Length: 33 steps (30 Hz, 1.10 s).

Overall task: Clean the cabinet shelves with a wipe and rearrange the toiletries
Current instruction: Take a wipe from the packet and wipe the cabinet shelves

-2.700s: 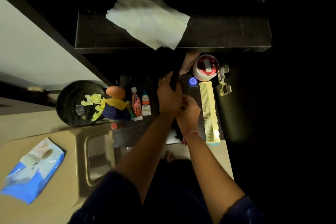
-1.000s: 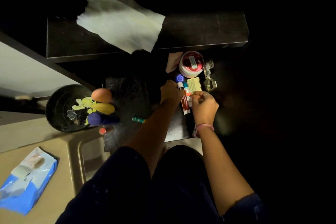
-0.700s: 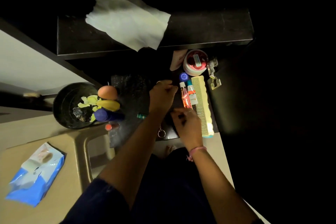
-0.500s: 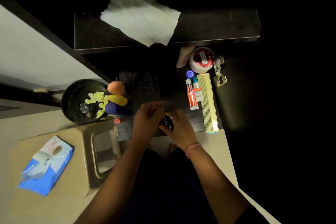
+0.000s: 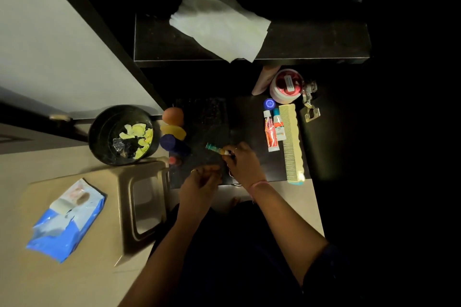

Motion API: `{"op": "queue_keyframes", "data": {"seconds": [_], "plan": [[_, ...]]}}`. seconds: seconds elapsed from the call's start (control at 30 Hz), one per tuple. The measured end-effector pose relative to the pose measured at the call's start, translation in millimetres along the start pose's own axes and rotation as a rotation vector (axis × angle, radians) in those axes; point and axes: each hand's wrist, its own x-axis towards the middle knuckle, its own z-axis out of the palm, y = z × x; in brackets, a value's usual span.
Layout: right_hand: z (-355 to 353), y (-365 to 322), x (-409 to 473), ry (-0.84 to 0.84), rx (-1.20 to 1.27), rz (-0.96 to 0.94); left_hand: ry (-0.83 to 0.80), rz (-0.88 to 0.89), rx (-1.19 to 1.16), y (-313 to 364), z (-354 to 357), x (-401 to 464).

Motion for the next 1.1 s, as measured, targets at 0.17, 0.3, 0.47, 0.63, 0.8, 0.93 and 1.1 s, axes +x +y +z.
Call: {"op": "queue_keyframes", "data": {"seconds": [0.17, 0.3, 0.47, 0.63, 0.8, 0.93, 1.1], "plan": [[-34.5, -3.1, 12.6, 0.414, 0.461, 0.317, 0.004, 0.014, -0.083, -5.9, -6.6, -4.5], [-63.1, 0.5, 44.0, 0.6, 1.02, 0.605, 0.006, -0.015, -0.09, -17.6, -16.6, -10.9], [-71.7, 10.7, 74.2, 0.598, 0.784, 0.687, 0.001, -0.006, -0.101, -26.0, -26.6, -17.0], [-75.7, 12.1, 83.0, 0.603, 0.452, 0.617, 0.031, -0.049, -0.147, -32.4, -35.6, -18.9], [-71.4, 6.3, 74.5, 0.629, 0.484, 0.516, 0.089, -0.045, -0.207, -35.3, -45.1, -13.5], [-45.1, -21.9, 45.7, 0.508, 0.469, 0.162, 0.231, 0.033, -0.157, -33.0, -49.6, -6.8], [-27.0, -61.0, 44.8, 0.141, 0.345, -0.249, 0.367, 0.155, 0.058, -29.3, -59.7, 18.9]]}}
